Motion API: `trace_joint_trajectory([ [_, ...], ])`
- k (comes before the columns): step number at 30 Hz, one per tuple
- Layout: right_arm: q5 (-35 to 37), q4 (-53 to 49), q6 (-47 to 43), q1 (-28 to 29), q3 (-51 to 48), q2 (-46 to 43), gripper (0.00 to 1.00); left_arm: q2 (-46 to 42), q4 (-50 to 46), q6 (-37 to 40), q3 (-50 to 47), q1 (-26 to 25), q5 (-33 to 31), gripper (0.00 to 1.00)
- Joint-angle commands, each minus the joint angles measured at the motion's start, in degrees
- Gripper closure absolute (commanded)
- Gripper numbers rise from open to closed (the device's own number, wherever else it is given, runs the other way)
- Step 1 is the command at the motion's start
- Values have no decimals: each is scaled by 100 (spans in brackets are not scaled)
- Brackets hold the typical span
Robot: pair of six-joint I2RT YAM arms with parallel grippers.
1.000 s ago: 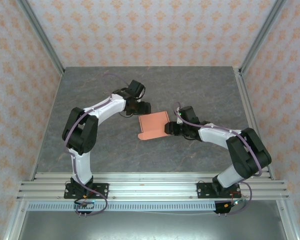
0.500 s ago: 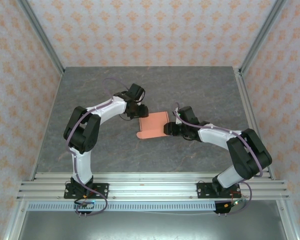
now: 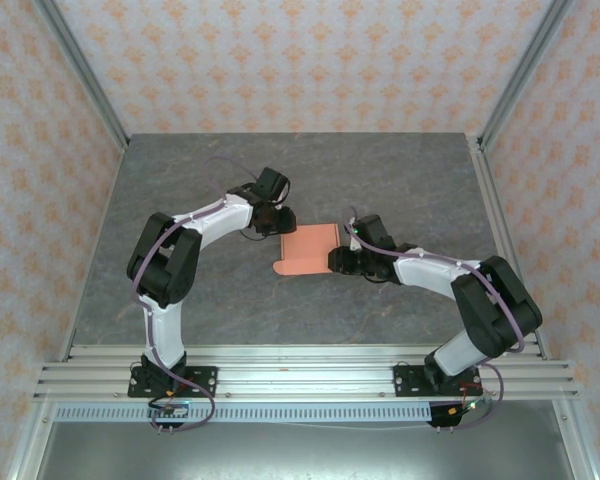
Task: Fold the paper box
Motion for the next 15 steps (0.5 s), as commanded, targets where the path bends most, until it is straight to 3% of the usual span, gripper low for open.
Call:
trace_joint_trajectory([
  [1,124,-214,138,40,12,44,63,162,-258,-89,-201,-69,-216,68],
  [15,-36,-230,430,41,-197,-140,63,162,-305,-139,-157,-78,-339,68],
])
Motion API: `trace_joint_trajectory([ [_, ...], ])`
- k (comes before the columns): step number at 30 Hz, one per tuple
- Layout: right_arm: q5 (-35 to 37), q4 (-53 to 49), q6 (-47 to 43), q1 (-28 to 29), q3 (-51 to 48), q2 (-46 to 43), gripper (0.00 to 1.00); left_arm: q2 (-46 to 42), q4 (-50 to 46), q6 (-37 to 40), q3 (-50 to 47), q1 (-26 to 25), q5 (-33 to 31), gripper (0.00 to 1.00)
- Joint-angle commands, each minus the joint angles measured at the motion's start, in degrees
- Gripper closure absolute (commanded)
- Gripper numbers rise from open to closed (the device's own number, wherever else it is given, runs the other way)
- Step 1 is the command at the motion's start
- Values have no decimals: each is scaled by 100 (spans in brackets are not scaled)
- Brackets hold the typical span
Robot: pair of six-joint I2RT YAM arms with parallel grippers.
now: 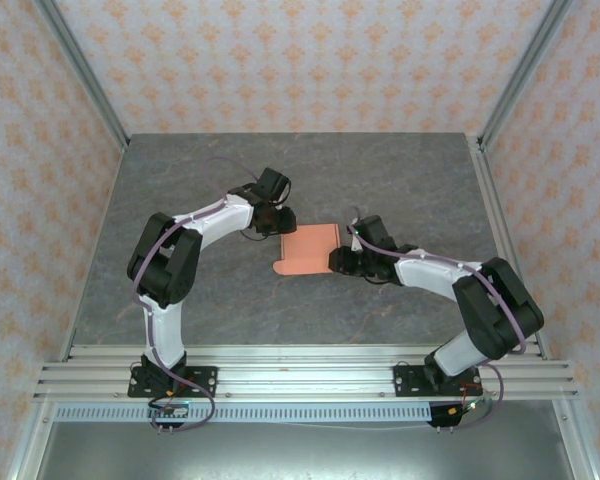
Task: Fold the paper box
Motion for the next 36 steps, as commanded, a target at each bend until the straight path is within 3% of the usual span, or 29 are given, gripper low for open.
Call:
trace_joint_trajectory([
  [1,-92,-170,127,39,-140,-48,64,157,-316,-103,-159,-50,-251,68],
  [25,-506,7,330,40,-292,-269,75,206,-323,-106,-82,-77,-248,68],
  [36,-716,72,435,44,-367,-331,70,227,-305,-125,-70,-91,-250,68],
])
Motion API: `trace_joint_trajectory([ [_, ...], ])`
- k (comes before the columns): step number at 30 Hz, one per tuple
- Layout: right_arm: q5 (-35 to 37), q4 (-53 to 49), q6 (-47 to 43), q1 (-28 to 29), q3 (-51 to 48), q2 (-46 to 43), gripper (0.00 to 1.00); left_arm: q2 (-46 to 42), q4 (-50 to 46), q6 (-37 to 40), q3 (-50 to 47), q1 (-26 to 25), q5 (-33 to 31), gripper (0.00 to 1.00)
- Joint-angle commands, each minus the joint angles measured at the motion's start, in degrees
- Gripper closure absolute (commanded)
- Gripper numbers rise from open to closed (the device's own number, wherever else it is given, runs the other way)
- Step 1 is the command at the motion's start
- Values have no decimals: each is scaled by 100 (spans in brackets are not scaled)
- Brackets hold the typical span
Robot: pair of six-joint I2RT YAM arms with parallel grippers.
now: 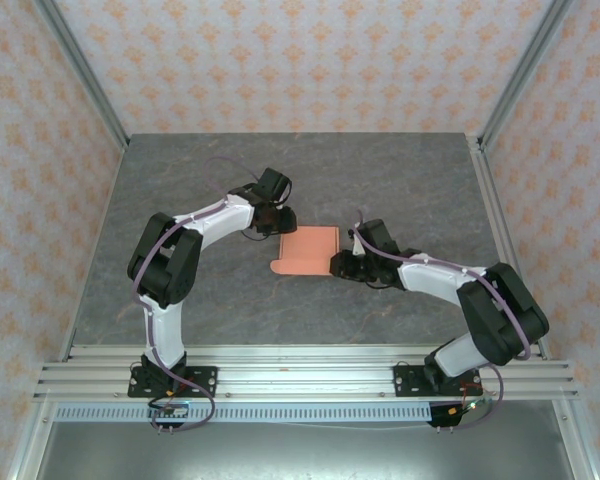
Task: Fold the paper box
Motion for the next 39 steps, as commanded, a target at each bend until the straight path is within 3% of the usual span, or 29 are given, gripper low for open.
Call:
trace_joint_trajectory([
  [1,-299,68,155,39,-130,-140,69,233,-331,-110,-75,-57,-205,68],
  [5,-303,82,188,38,-146,-165,69,243,-340,-113,-45,-67,-204,68],
  [12,325,-453,-174,44,103,-80,56,307,-335,-113,-14,-101,-197,68],
  [20,302,-370,-341,40,194,-46,48,313,-460,-65,52,-97,-266,68],
  [26,1375,-1302,-707,41,315,-659,34,318,-537,-33,99,-100,-304,68],
  [31,1209,-1371,-784,39,422,-1013,33,302,-594,-5,118,-95,-331,69],
  [39,715,-856,-720,39,620,-175,35,309,-675,19,214,-103,-342,69],
])
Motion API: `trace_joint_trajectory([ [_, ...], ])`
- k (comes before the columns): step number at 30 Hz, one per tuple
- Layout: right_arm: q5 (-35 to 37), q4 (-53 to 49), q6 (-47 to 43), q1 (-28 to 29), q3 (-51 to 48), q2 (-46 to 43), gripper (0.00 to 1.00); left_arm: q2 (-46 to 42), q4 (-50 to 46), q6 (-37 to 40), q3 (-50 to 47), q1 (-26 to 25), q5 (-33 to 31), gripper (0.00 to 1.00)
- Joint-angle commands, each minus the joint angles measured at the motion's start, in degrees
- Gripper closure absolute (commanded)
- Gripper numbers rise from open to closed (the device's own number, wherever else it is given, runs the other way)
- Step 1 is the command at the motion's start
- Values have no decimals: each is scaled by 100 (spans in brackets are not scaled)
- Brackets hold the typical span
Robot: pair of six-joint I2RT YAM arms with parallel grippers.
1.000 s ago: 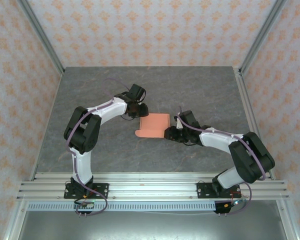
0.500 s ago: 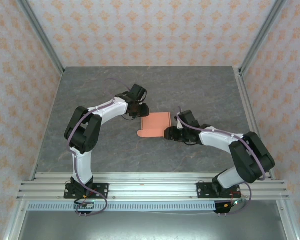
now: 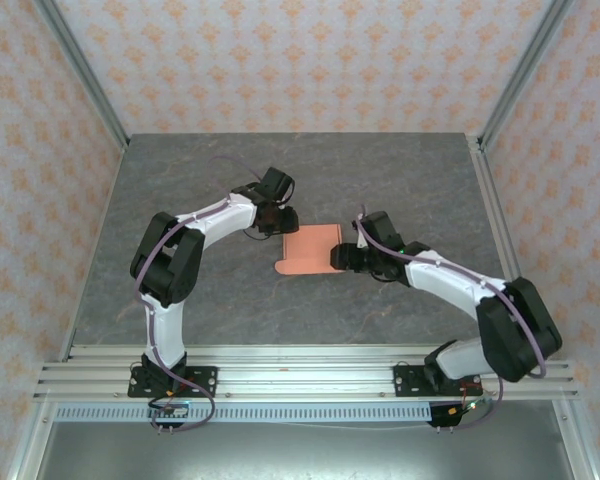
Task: Fold the paper box
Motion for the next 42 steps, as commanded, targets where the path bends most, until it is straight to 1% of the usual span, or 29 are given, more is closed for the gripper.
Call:
trace_joint_trajectory([
  [1,-223,225,-16,28,137,306,35,230,-511,59,40,-48,-299,69],
  [12,-650,641,227,24,62,623,40,283,-420,-31,13,-70,-260,69],
  [17,-747,765,315,35,-29,689,41,300,-421,-51,25,-83,-258,68],
  [24,-649,799,435,147,-51,666,41,345,-376,-80,48,-92,-238,68],
  [27,-638,797,523,158,-86,659,44,336,-374,-78,59,-94,-251,68],
  [35,-600,1015,720,165,-345,535,41,326,-365,-80,71,-107,-264,68],
  [42,-643,1264,828,262,-346,613,41,380,-360,-79,88,-127,-268,68],
])
